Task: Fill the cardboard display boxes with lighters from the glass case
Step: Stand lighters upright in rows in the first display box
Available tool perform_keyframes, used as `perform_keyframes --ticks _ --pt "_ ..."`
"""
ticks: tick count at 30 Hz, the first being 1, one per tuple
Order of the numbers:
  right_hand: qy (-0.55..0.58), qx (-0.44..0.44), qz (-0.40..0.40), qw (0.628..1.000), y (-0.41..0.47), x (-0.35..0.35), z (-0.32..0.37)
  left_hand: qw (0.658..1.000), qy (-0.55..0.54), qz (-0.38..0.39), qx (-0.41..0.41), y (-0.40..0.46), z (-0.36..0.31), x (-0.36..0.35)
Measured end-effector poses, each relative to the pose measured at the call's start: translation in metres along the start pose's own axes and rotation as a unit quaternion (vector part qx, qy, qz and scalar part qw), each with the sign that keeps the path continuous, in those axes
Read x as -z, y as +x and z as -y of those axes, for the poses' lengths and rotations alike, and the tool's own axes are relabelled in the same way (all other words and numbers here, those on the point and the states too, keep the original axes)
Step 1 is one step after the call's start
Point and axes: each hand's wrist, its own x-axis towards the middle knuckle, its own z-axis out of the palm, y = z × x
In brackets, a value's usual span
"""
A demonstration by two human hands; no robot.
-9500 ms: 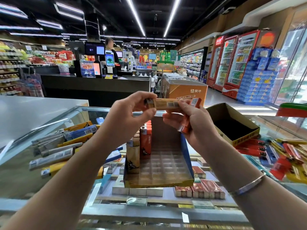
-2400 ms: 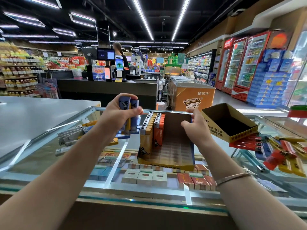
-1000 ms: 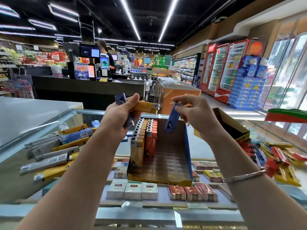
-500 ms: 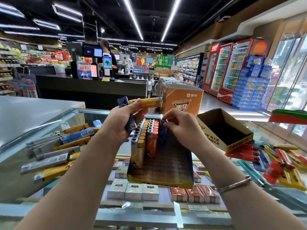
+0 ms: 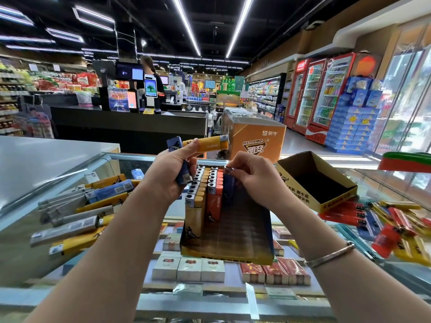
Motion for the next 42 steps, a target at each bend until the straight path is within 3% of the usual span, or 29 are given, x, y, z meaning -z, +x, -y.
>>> perform_keyframes --ticks 7,12,16,21,31,37,40,42 --pt "-0.06 0.048 0.026 0.997 0.004 0.005 0.0 0.999 0.036 0.012 -0.005 0.001 0.0 0.001" --pt "-0.112 0.091 -0.006 0.99 0.001 -0.001 0.001 0.997 0.074 0.022 -0.007 0.002 0.001 0.001" --pt "-0.06 0.043 0.019 0.997 0.001 0.002 -0.003 0.997 0.075 0.024 -0.014 0.003 0.002 0.001" --pt "-0.098 0.092 -0.028 0.991 -0.001 -0.005 -0.001 0.997 0.067 0.024 -0.011 0.002 0.002 -0.001" --pt "-0.089 0.041 -0.008 0.995 0.0 -0.005 -0.006 0.998 0.06 0.027 -0.007 0.0 0.002 0.0" --pt "-0.237 0.043 -0.049 0.969 0.003 -0.008 -0.012 0.998 0.062 0.019 0.001 -0.002 0.001 0.0" --pt "-0.156 -0.008 -0.009 0.988 0.0 -0.003 -0.019 0.998 0.05 0.022 -0.017 -0.002 0.001 -0.001" --pt "-0.074 -0.018 -0.044 0.996 -0.002 0.002 -0.019 0.996 0.054 0.037 -0.053 -0.003 -0.001 -0.002"
